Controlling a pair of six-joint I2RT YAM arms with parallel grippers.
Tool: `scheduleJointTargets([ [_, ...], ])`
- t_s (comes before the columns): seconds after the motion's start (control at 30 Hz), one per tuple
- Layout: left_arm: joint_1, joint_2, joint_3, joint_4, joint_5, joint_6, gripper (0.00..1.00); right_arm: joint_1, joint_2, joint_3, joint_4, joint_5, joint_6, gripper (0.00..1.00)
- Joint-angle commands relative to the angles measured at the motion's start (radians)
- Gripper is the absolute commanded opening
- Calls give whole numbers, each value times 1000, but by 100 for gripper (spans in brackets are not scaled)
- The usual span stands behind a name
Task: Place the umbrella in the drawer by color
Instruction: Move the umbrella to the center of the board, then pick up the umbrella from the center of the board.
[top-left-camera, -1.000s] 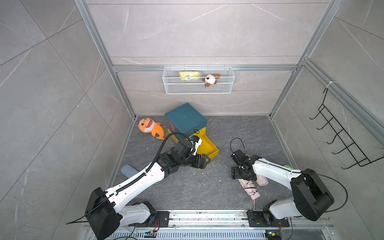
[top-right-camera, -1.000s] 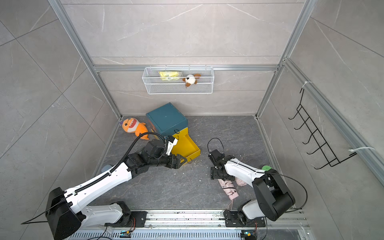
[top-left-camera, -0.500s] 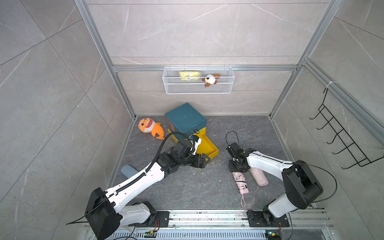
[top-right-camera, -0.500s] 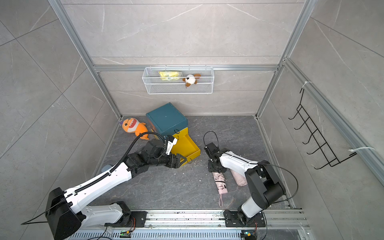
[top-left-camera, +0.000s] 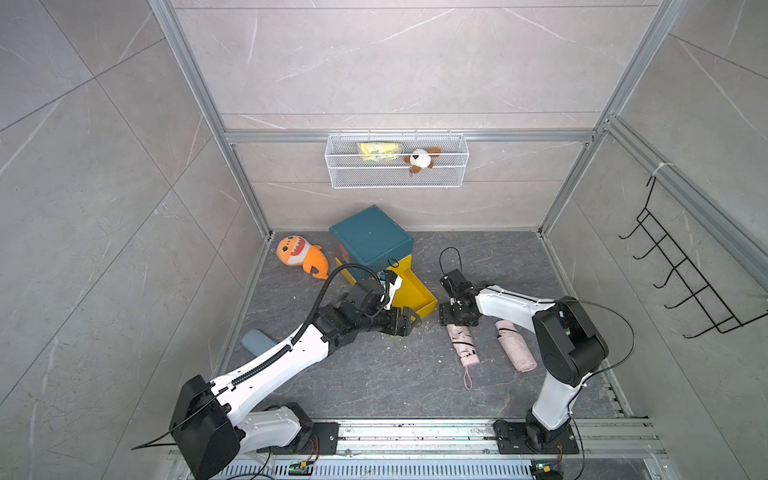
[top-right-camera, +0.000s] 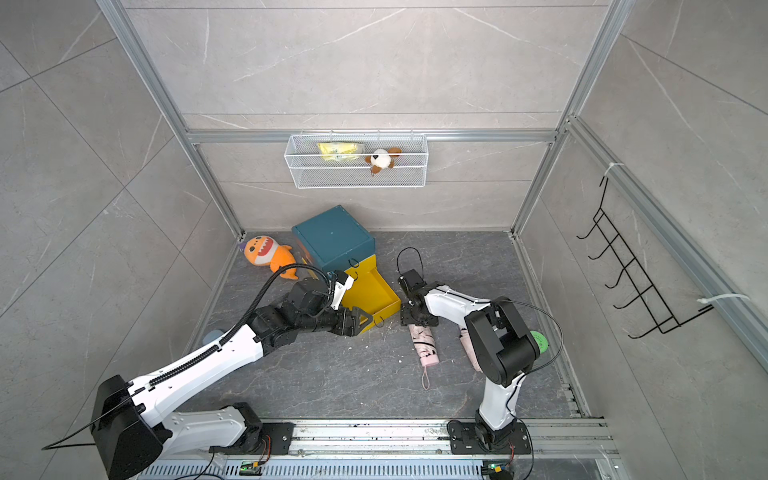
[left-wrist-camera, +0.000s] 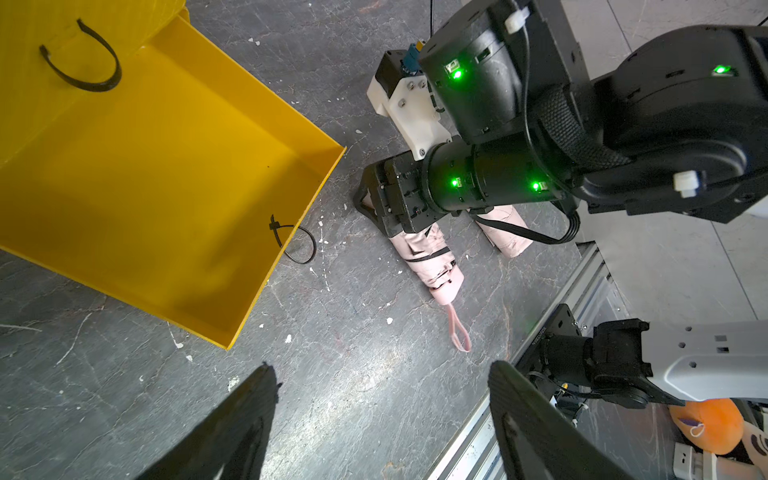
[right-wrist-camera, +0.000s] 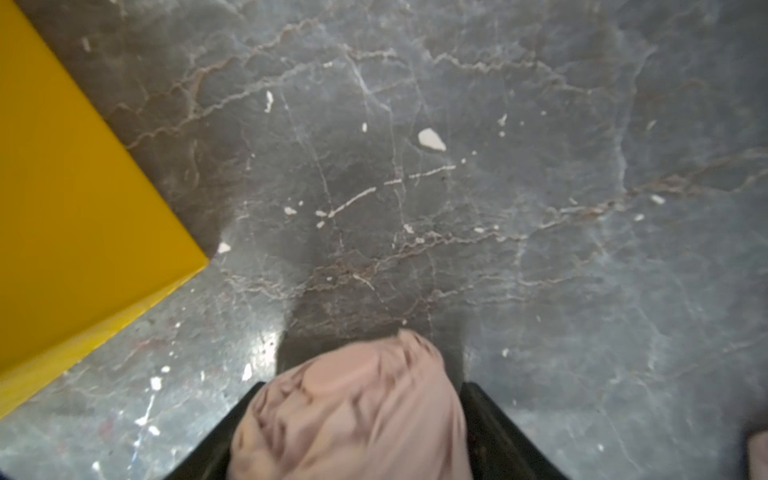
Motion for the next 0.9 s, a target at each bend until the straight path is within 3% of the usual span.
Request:
scheduleJointTargets([
  [0.0, 6, 0, 23, -3, -5, 9, 83, -2, 19, 3, 6, 6, -20, 78],
  [0.13, 5, 20, 29, 6, 6, 1, 83, -1, 23, -6, 18, 7, -28, 77],
  [0.23, 5, 30, 33, 8, 12, -5, 83, -2, 16, -16, 31, 1, -33, 71],
  [0.53, 5, 29, 54, -30, -18, 9, 83, -4, -87, -37, 38, -7, -41, 40],
  [0.87, 5, 28, 94, -63, -52, 39, 83, -12, -274, 27, -44, -22, -60, 33],
])
